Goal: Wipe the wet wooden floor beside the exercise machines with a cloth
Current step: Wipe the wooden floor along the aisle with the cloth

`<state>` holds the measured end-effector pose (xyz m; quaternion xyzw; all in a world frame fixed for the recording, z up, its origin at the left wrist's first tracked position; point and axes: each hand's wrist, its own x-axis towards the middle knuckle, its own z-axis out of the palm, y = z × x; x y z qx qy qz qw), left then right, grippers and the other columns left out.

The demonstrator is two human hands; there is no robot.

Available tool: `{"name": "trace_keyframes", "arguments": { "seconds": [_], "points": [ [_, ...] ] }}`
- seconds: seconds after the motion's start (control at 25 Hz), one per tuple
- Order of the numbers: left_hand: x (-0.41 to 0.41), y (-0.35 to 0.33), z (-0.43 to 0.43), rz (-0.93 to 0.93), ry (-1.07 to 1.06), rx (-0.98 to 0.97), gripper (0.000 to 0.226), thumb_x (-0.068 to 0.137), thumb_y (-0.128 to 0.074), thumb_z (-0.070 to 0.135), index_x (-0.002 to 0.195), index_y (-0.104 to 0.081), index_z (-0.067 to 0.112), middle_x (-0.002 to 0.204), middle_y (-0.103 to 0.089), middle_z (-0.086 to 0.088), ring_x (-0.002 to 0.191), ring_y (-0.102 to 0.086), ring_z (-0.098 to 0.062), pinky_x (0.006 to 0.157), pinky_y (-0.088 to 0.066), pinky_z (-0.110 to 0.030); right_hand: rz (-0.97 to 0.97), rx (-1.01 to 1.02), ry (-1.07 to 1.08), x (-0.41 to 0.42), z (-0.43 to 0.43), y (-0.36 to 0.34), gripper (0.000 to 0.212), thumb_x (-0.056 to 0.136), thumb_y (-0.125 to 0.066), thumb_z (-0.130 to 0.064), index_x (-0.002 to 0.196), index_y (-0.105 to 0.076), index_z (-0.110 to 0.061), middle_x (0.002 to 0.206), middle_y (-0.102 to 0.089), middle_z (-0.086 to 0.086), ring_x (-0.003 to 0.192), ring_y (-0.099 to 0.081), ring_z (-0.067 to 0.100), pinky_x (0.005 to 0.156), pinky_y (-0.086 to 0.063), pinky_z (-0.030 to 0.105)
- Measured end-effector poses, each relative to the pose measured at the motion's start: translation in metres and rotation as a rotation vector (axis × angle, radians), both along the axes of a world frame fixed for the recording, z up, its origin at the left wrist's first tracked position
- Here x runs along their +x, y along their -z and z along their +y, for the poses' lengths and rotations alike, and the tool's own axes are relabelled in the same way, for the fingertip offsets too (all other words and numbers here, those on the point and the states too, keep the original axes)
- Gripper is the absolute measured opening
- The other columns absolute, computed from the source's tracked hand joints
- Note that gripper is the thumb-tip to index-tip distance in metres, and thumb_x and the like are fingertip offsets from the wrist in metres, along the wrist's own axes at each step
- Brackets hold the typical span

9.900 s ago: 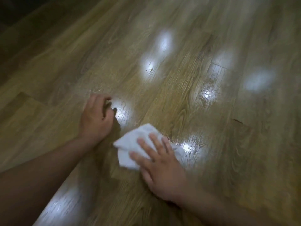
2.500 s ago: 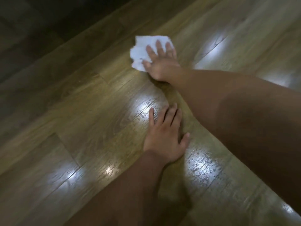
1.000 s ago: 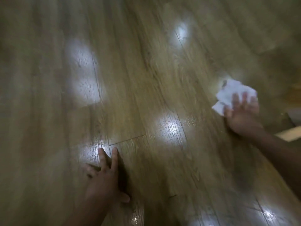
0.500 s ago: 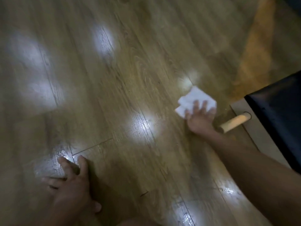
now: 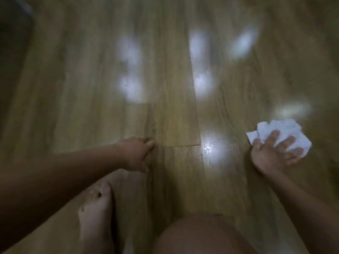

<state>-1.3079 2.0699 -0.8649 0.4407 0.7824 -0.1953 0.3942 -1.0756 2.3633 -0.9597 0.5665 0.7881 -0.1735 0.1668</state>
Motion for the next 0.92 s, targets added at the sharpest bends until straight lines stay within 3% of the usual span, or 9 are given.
{"name": "trace_keyframes", "arguments": {
  "seconds": [0.16,0.24,0.4,0.6,0.68,0.76,0.92],
  "points": [
    [-0.071,-0.032,-0.048,0.14,0.016,-0.166,0.107,0.084,-0.064,0.061,0.156,0.008,0.029,0.165,0.01,-0.009,0.15,-0.017,-0.034,0.12,-0.014,-0.042,0.09,-0.003,-0.377,-0.096,-0.07,0.0,0.067,0.102,-0.017,-0.052,0.158,0.01,-0.028,0.163,0.025,0.016,0.144,0.025,0.052,0.117,0.012,0.066],
    [-0.078,-0.041,-0.074,0.128,-0.003,-0.159,0.108,0.084,-0.063,0.063,0.155,0.011,0.031,0.165,0.011,-0.008,0.15,-0.014,-0.032,0.119,-0.014,-0.041,0.067,-0.074,-0.528,-0.139,-0.101,0.003,0.068,0.103,-0.019,-0.051,0.157,0.015,-0.028,0.161,0.031,0.015,0.142,0.03,0.053,0.116,0.016,0.065],
    [-0.079,-0.028,-0.151,0.082,-0.242,-0.145,0.111,0.081,-0.07,0.057,0.156,0.007,0.03,0.165,0.008,-0.01,0.151,-0.013,-0.028,0.117,-0.021,-0.037,-0.013,-0.125,-0.849,-0.207,-0.158,-0.005,0.069,0.102,-0.017,-0.055,0.154,0.023,-0.031,0.156,0.04,0.014,0.138,0.036,0.053,0.111,0.022,0.064],
    [-0.12,0.008,-0.258,0.11,-0.493,-0.214,0.137,0.068,-0.081,0.059,0.154,0.02,0.021,0.162,0.018,-0.018,0.15,-0.017,-0.031,0.116,-0.022,-0.037,-0.035,-0.131,-1.033,-0.269,-0.22,-0.001,0.068,0.101,-0.012,-0.056,0.155,0.021,-0.032,0.155,0.041,0.015,0.137,0.036,0.055,0.113,0.018,0.067],
    [-0.167,0.025,-0.287,0.142,-0.677,-0.195,0.152,0.057,-0.085,0.063,0.151,0.028,0.024,0.158,0.027,-0.021,0.15,-0.007,-0.041,0.12,-0.015,-0.05,-0.02,-0.124,-1.158,-0.308,-0.261,0.005,0.07,0.094,-0.002,-0.058,0.154,0.022,-0.032,0.153,0.045,0.014,0.136,0.038,0.055,0.113,0.018,0.068],
    [-0.197,0.043,-0.303,0.105,-0.833,-0.162,0.163,0.046,-0.09,0.061,0.143,0.039,0.034,0.146,0.049,-0.018,0.143,0.011,-0.057,0.116,-0.01,-0.066,0.019,-0.119,-1.267,-0.349,-0.308,0.01,0.074,0.086,0.007,-0.059,0.153,0.024,-0.032,0.148,0.049,0.013,0.135,0.041,0.054,0.112,0.019,0.068],
    [-0.208,0.065,-0.31,0.016,-1.044,-0.048,0.169,0.043,-0.098,0.038,0.121,0.052,0.05,0.125,0.069,0.001,0.13,0.03,-0.065,0.103,-0.023,-0.078,0.013,-0.132,-1.441,-0.429,-0.402,0.001,0.081,0.083,0.004,-0.059,0.158,0.011,-0.029,0.158,0.035,0.018,0.138,0.036,0.054,0.113,0.013,0.07]
  ]
}}
